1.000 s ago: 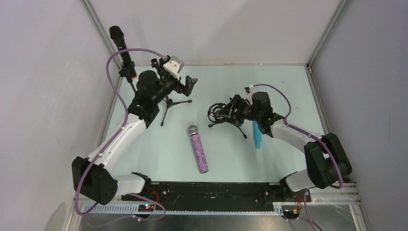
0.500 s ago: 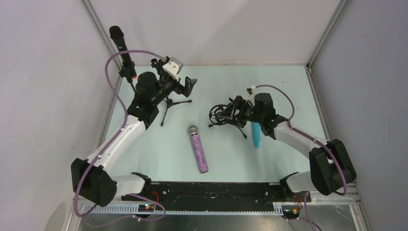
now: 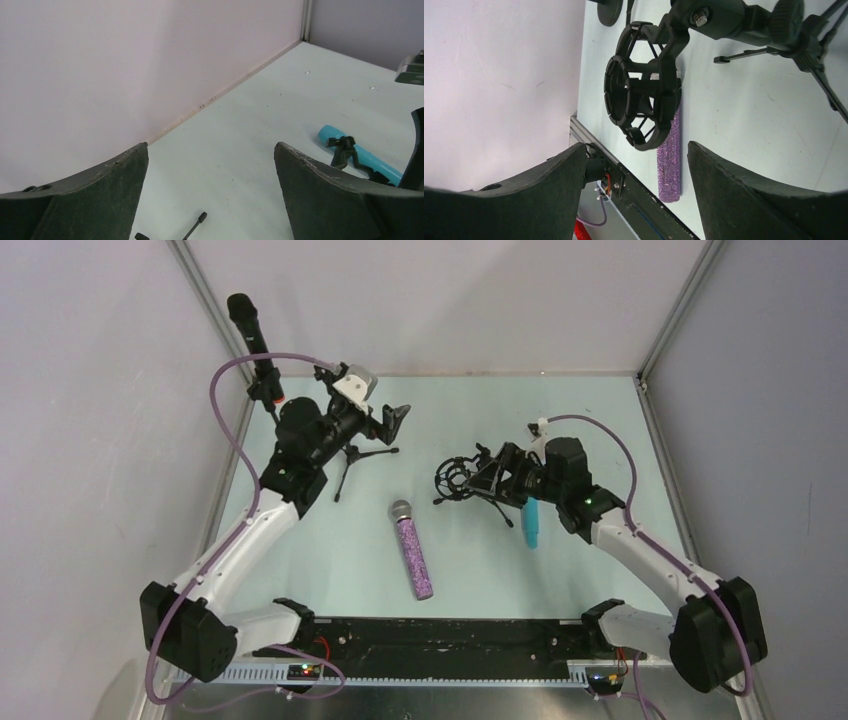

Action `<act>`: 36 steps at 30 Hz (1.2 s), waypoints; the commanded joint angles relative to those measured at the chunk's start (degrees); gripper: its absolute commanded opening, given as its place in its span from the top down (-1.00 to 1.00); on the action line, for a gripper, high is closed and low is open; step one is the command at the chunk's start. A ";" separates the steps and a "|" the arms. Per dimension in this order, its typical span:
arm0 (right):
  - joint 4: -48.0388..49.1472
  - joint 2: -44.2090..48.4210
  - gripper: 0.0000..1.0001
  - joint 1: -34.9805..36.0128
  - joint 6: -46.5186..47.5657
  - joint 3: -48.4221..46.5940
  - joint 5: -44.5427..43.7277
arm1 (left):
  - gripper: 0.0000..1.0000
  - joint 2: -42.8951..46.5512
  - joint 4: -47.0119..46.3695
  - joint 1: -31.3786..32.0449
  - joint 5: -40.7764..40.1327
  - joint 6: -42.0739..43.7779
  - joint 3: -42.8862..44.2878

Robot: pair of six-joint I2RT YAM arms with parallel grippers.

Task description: Attach the microphones to the stand

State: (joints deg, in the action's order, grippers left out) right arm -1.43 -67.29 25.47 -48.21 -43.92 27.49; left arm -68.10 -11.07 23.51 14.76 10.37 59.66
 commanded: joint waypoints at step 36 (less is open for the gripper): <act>-21.17 16.29 -0.57 3.28 14.24 5.47 -12.95 | -0.96 16.57 23.47 2.82 -8.98 -42.49 -27.72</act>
State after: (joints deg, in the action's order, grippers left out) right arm -23.73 -52.36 29.06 -34.44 -38.57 14.83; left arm -47.51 12.27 26.04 1.78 -29.61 29.47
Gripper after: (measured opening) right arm 0.783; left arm 0.985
